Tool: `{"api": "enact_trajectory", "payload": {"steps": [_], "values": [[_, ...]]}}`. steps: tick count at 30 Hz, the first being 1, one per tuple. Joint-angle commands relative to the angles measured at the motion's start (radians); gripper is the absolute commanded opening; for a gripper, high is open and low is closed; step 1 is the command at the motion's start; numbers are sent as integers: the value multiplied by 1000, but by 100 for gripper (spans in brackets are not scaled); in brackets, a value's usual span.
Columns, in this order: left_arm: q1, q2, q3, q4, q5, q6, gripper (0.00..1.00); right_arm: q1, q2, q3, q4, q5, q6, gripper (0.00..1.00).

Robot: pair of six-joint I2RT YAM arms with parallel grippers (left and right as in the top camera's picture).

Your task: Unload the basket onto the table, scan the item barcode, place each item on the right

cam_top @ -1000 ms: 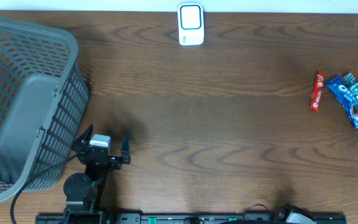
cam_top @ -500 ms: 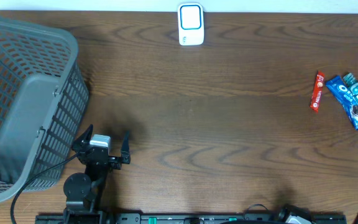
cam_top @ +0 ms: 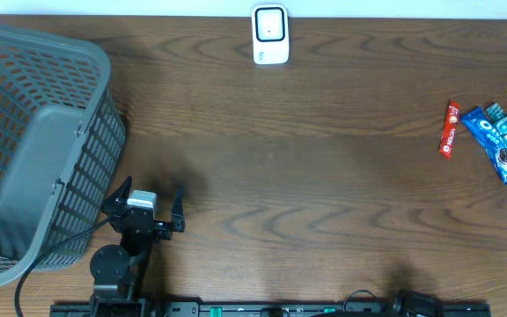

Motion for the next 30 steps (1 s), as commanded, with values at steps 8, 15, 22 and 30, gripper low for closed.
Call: {"api": "enact_trajectory", "payload": {"steps": [8, 15, 22, 30], "values": [[4, -1, -28, -10, 16, 9, 98, 98, -257, -772, 539, -79, -11, 99], [4, -1, -28, -10, 16, 9, 98, 117, -380, -1194, 873, -97, 6, 99], [4, -1, -28, -10, 16, 9, 98, 117, -522, -1514, 1059, -89, -45, 99], [4, -1, -28, -10, 16, 9, 98, 140, -640, -1800, 1222, -7, -84, 99]]}}
